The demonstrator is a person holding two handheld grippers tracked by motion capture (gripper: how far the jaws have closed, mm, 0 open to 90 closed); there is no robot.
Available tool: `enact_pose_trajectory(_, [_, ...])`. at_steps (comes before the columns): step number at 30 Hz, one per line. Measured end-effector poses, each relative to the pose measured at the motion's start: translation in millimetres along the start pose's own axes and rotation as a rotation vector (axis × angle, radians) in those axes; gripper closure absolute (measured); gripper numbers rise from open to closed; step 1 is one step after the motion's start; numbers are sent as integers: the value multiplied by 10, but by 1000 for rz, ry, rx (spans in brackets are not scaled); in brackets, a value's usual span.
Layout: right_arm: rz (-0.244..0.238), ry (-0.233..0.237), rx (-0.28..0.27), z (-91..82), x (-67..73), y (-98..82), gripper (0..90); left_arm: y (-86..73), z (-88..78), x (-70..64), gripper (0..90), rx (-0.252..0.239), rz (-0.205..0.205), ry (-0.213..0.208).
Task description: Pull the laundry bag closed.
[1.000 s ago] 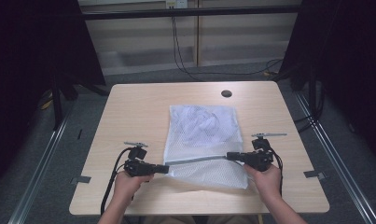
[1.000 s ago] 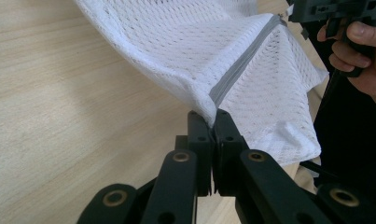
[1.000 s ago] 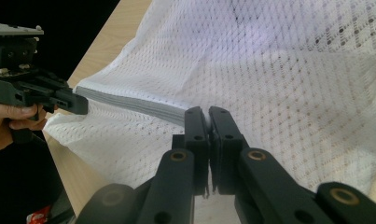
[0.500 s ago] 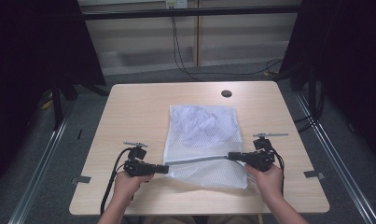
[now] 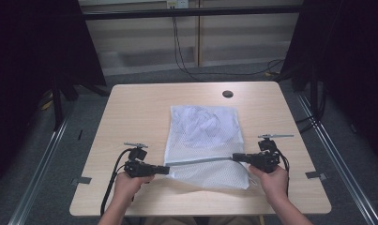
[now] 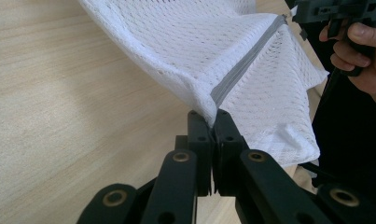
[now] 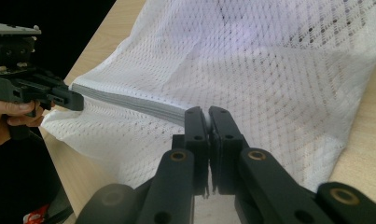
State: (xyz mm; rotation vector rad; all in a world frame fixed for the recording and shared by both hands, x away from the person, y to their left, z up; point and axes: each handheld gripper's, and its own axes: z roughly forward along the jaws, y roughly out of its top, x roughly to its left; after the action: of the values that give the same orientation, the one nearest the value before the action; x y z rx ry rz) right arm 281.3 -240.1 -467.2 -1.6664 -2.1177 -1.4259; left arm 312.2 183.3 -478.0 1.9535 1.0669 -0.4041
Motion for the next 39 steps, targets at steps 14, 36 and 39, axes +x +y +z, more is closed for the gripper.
enact_pose_trajectory(14, [6,-4,-4,-17,-31,-12,867,-3,0,3,882,5,5,1])
enact_pose_trajectory(36, [15,-15,-10,-58,-70,-42,867,-3,-6,1,882,6,-2,0])
enact_pose_trajectory(39, [15,-11,-12,-61,-76,-46,867,-1,-10,1,882,4,4,0])
